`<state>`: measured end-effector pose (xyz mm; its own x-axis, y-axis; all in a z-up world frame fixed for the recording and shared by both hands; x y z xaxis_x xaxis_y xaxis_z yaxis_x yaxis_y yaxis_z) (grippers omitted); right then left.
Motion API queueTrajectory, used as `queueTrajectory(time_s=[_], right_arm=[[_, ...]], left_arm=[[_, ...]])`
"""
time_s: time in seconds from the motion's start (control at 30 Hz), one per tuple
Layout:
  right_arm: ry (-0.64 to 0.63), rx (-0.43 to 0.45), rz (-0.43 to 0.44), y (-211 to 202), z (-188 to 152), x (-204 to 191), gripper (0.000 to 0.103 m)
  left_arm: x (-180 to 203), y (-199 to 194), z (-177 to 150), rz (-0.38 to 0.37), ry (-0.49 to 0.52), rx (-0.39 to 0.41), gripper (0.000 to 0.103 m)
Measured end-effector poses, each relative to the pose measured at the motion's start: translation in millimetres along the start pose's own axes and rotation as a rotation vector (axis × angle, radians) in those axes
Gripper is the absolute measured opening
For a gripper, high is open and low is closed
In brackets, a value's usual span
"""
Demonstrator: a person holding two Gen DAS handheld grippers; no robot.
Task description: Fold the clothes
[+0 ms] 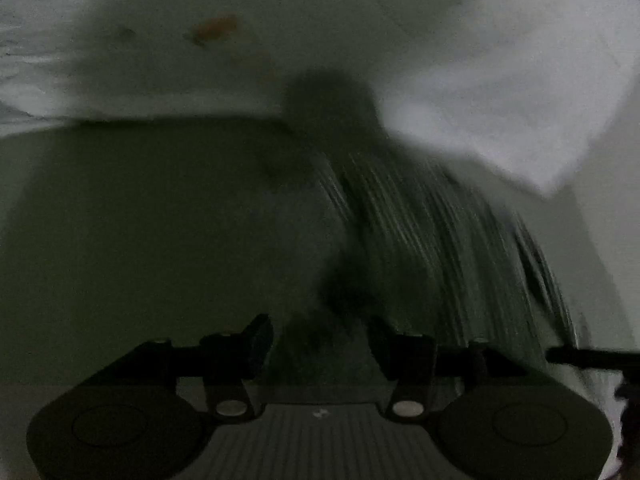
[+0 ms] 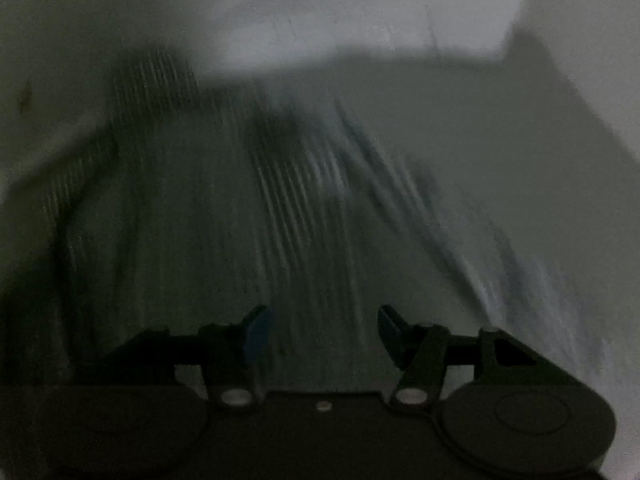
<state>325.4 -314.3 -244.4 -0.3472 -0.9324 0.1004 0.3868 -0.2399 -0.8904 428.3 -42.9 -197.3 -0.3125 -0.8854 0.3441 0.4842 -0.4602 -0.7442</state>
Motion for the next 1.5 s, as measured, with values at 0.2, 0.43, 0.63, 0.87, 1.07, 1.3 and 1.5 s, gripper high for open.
queueTrajectory(time_s=[0.2,0.43,0.63,0.87,1.07,1.3,1.5], right_arm=[[0.005,-0.174,0.117,-0.7,-73.2,14.8,0.07],[-0.152,-0.129,0.178,-0.5,-101.7,-9.0,0.083],[-0.255,0.002,0.197,-29.5,-109.8,0.0,0.0],[0.014,0.15,0.376,-121.2,-75.3,103.5,0.0],[0.007,0.218,0.218,-117.1,-72.0,120.8,0.0],[0.079,0.061,0.184,-70.5,-115.7,111.7,0.018],[-0.057,0.063,0.116,-78.4,-142.8,84.5,0.055]], left_arm=[[53.4,28.3,-46.5,0.079,0.29,-0.08,0.067],[54.4,68.0,-34.9,0.248,0.359,-0.045,0.072],[41.5,37.9,-36.0,0.332,0.216,0.052,0.004],[67.6,-121.0,-43.8,0.435,0.167,0.366,0.002],[73.5,-188.6,-98.2,0.501,0.028,0.382,0.002],[57.4,-138.8,-190.7,0.454,-0.046,0.004,0.006],[49.3,-151.1,-178.7,0.348,-0.063,0.016,0.035]])
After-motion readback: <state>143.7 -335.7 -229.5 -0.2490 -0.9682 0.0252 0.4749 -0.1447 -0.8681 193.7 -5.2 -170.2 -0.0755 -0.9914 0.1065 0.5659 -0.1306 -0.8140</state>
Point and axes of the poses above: each gripper's, at about its wrist camera, not at the fingertips, and y roughly the way its jaws point, x to its right, z to its top, the point moved 2 cm from there along y, roughly the way its jaws point, and after that the axes turned 9 degrees about -z, right-handed, at the moved point
